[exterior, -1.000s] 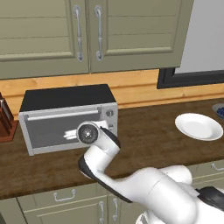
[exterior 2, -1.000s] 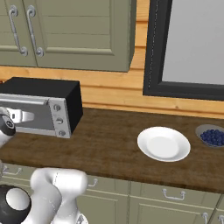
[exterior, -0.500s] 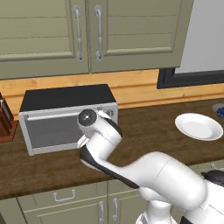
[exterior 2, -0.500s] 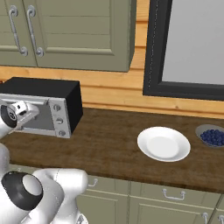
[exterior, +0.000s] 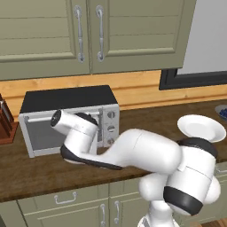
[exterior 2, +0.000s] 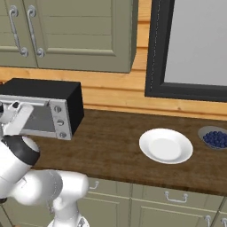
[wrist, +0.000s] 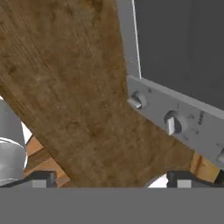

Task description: Pick up the kebab skewer and baguette bread, and place them inside the toaster oven. Close the toaster oven door and start by setting the timer.

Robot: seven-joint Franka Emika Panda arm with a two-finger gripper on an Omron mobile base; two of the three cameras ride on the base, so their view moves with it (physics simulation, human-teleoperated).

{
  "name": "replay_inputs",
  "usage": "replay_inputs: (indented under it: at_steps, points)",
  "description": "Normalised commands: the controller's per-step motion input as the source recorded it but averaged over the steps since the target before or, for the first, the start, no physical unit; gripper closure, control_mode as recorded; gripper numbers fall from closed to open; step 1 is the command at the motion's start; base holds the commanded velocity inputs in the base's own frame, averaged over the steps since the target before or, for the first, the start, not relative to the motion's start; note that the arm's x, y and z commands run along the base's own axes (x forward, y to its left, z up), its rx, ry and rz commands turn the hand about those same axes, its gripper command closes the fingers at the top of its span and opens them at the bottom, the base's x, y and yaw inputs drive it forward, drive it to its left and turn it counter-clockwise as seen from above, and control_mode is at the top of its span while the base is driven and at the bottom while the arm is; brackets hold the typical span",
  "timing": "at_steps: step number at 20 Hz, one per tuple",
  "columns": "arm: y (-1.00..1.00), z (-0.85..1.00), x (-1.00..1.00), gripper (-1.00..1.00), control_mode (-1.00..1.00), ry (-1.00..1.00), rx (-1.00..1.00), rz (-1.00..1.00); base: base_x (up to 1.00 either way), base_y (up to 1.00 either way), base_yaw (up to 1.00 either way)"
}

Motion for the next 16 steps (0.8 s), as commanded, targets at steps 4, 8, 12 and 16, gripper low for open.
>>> replay_inputs:
  at_steps: [4,8,12,16]
  points:
    - [-0.09,-0.37,0.26,-1.00,-1.00,0.38,-0.50,0.31,0.00,0.00,0.00]
    - [-0.42,-0.31,-0.10,-1.00,-1.00,0.26,-0.39,0.40,0.00,0.00,0.00]
    - [-0.45,-0.14,-0.14,-1.00,-1.00,0.21,-0.34,0.39,0.00,0.00,0.00]
    - [-0.48,-0.10,-0.11,-1.00,-1.00,0.07,-0.16,0.35,0.00,0.00,0.00]
